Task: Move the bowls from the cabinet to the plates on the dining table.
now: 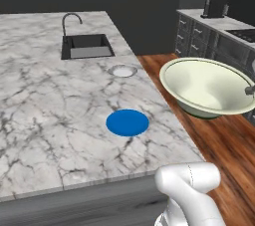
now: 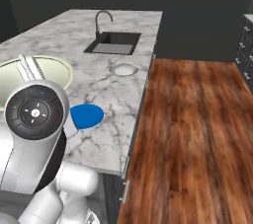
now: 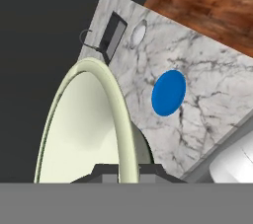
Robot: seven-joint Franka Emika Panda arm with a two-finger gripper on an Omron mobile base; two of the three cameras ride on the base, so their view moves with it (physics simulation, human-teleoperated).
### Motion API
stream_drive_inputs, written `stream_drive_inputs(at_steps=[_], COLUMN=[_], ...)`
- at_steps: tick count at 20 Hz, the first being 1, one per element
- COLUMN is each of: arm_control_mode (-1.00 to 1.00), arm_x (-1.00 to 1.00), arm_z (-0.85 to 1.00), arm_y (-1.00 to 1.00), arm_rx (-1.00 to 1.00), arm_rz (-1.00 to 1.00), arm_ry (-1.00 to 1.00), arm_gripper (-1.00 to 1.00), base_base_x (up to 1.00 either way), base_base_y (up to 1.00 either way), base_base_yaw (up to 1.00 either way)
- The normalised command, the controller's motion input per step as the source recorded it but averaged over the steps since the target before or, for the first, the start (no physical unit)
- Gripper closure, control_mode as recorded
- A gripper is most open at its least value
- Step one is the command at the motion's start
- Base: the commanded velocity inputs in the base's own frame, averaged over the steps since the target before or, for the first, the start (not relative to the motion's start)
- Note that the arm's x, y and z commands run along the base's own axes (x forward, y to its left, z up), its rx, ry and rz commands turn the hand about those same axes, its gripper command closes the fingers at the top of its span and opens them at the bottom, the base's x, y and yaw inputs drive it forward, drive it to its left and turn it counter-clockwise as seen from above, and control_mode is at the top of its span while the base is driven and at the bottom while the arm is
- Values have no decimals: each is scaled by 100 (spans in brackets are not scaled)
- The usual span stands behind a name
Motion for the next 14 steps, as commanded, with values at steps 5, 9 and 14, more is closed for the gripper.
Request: stream_drive_inputs(at_steps=[5, 9, 14], arm_control_mode=[100, -100, -100], arm_x=[0, 4, 65], arm_z=[0, 0, -6], arm_y=[0, 0, -9], arm_rx=[0, 0, 0], arm_rz=[0, 0, 0], arm_ry=[0, 0, 8], arm_gripper=[100, 100, 100], base_base_x=[0, 0, 0], base_base_y=[0, 0, 0], base_base_yaw=[0, 0, 0])
